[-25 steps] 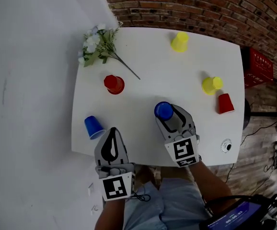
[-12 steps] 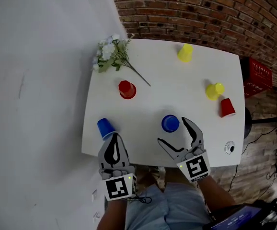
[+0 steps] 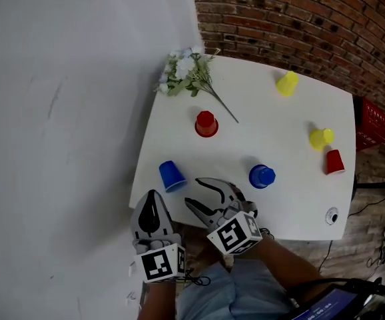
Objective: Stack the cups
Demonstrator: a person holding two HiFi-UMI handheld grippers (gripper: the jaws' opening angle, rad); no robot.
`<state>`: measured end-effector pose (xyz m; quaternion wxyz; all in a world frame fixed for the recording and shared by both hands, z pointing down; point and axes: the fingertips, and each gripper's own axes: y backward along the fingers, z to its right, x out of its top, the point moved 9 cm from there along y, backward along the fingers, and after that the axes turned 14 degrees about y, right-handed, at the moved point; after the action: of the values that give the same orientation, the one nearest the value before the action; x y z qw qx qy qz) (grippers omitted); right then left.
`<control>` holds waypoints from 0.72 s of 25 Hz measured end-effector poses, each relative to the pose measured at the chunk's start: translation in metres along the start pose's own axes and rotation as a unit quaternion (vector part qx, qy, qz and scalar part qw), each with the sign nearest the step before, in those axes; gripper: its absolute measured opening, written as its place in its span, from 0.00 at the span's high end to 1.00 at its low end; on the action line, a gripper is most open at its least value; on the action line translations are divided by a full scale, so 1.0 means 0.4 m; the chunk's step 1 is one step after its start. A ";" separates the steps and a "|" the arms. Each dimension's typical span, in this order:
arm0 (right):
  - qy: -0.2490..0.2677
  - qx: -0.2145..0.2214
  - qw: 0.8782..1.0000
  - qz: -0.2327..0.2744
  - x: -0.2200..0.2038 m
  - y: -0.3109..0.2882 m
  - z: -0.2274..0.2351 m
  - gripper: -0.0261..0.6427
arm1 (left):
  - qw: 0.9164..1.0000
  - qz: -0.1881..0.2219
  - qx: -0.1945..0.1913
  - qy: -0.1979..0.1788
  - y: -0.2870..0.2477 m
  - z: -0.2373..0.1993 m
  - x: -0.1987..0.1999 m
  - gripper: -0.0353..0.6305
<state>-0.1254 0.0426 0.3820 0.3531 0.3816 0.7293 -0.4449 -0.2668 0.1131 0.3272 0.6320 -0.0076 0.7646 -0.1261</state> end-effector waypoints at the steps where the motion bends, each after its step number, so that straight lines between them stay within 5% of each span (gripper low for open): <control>1: 0.005 0.004 1.000 -0.007 -0.003 -0.029 -0.005 0.63 | 1.000 -0.002 0.004 0.001 0.006 -0.012 -0.004 0.94; 8: 0.038 0.017 0.998 -0.045 -0.017 -0.148 -0.025 0.66 | 0.999 -0.024 0.025 0.010 0.036 -0.069 -0.035 0.94; 11: 0.060 0.016 0.996 -0.060 -0.033 -0.164 -0.032 0.91 | 0.999 -0.036 0.028 0.013 0.031 -0.080 -0.043 0.94; 15: 0.104 0.005 0.991 -0.082 -0.052 -0.101 -0.018 0.93 | 0.995 -0.077 0.002 0.058 -0.006 -0.078 -0.059 0.94; 18: 0.111 -0.008 0.989 -0.100 -0.076 -0.047 -0.001 0.93 | 0.984 -0.132 -0.027 0.114 -0.042 -0.054 -0.086 0.74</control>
<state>-0.1281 0.0299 0.4153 0.2267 0.3506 0.8021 -0.4270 -0.2832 0.1066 0.3674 0.5178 -0.1114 0.8271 -0.1880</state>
